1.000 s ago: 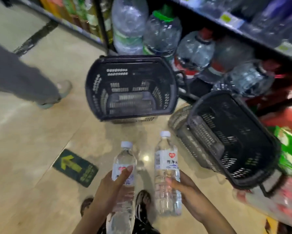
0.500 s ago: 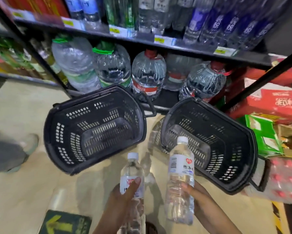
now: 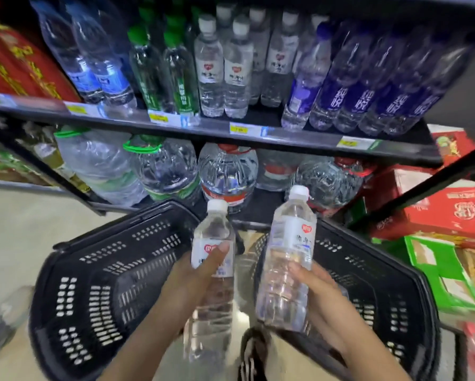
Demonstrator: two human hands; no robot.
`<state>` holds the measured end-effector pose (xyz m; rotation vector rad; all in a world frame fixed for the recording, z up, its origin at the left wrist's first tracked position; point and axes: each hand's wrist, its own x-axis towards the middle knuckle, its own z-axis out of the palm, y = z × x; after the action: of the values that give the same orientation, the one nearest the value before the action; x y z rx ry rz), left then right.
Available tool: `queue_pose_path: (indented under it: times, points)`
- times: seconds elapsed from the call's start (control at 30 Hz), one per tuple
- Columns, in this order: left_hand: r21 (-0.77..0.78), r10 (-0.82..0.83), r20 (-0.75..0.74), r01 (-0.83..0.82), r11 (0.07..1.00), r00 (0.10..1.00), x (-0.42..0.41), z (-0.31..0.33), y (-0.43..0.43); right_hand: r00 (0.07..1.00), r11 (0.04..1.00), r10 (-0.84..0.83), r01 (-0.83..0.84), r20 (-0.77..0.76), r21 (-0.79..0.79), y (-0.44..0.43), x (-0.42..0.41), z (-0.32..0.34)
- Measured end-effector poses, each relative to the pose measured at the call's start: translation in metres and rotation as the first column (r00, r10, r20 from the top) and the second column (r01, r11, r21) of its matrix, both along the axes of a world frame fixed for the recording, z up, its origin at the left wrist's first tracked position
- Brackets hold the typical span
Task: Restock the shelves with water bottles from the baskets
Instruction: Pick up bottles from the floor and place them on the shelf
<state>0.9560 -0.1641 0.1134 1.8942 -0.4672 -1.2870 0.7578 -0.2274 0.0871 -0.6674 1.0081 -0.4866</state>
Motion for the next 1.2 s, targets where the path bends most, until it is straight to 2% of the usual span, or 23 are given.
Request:
queue_pose_path:
  times: [0.27,0.37,0.53,0.67,0.93,1.03,1.2]
  points:
    - [-0.116,0.036,0.095,-0.025,0.993,0.995,0.011,0.012,-0.142,0.989,0.956,0.115,-0.137,-0.096,-0.260,-0.147,0.027,0.014]
    - [-0.159,0.063,0.129,-0.042,0.986,0.990,0.022,0.017,-0.181,0.987,0.930,0.145,-0.158,-0.064,-0.331,-0.191,0.049,0.013]
    - [-0.233,0.024,0.271,0.042,0.972,0.962,0.043,0.021,-0.225,0.985,0.838,0.159,-0.169,-0.065,-0.519,-0.253,0.087,0.017]
    - [-0.322,0.018,0.310,0.087,0.943,0.951,0.058,0.017,-0.248,0.995,0.778,0.038,-0.086,-0.091,-0.622,-0.282,0.109,0.012]
    - [-0.412,0.043,0.263,0.072,0.909,0.964,0.077,0.001,-0.262,0.961,0.634,-0.208,-0.007,-0.180,-0.773,-0.300,0.149,0.004]
    - [-0.427,0.024,0.283,0.103,0.898,0.959,0.083,-0.003,-0.260,0.938,0.598,-0.251,-0.045,-0.240,-0.800,-0.308,0.159,-0.002]
    - [-0.456,0.001,0.288,0.136,0.879,0.958,0.094,-0.015,-0.252,0.905,0.575,-0.228,-0.173,-0.359,-0.800,-0.313,0.160,-0.023]
